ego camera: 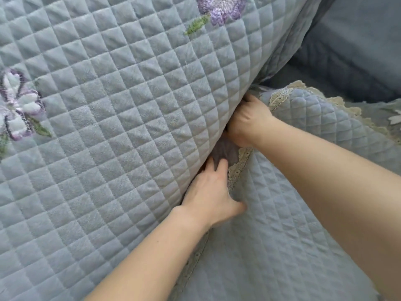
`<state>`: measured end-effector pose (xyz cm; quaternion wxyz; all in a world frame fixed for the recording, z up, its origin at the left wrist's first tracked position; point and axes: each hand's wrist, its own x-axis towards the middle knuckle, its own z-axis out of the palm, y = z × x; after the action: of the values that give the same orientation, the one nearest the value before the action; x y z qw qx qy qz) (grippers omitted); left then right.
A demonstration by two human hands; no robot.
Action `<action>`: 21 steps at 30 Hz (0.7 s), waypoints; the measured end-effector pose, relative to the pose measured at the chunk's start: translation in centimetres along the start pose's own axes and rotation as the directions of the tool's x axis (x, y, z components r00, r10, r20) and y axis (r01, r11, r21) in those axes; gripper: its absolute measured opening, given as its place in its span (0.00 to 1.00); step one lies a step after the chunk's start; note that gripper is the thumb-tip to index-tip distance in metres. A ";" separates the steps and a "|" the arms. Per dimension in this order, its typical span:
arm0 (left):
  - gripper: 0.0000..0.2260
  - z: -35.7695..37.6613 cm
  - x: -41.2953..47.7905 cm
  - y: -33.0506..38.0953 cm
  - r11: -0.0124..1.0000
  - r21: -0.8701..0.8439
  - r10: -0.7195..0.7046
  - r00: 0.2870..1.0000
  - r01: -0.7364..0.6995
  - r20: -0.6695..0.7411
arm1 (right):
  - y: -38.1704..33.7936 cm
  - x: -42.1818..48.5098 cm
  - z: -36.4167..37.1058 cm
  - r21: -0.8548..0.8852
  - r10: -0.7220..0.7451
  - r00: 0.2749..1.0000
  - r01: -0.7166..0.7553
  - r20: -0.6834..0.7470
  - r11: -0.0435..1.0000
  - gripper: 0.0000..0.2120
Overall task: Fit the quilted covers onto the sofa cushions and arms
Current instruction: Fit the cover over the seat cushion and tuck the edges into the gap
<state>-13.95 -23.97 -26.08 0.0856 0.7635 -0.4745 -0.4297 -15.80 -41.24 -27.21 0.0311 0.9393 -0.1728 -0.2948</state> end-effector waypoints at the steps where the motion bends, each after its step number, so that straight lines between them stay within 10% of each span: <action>1: 0.27 -0.2 0.2 0.1 1.000 -0.007 -0.016 1.000 0.017 0.020 | -0.2 0.5 -0.1 -0.046 -0.015 0.999 0.017 0.052 0.999 0.30; 6: 0.41 0.4 -0.2 -0.5 0.999 -0.033 -0.002 0.999 0.003 0.039 | -0.4 1.2 -1.3 -0.041 0.063 0.986 -0.057 0.152 0.998 0.27; 12: 0.45 4.6 -4.2 1.0 0.984 0.147 -0.067 0.973 0.101 -0.221 | -2.0 -1.4 0.2 0.090 0.111 0.989 -0.102 -0.097 0.991 0.26; 21: 0.56 4.5 -1.6 0.5 0.990 0.098 -0.084 0.981 0.102 -0.175 | -1.7 -2.9 1.1 0.051 -0.194 0.974 0.201 -0.115 0.978 0.24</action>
<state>-17.83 -21.68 -27.63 0.0648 0.8223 -0.4513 -0.3406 -18.12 -38.58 -26.84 -0.0183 0.9670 -0.0857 -0.2391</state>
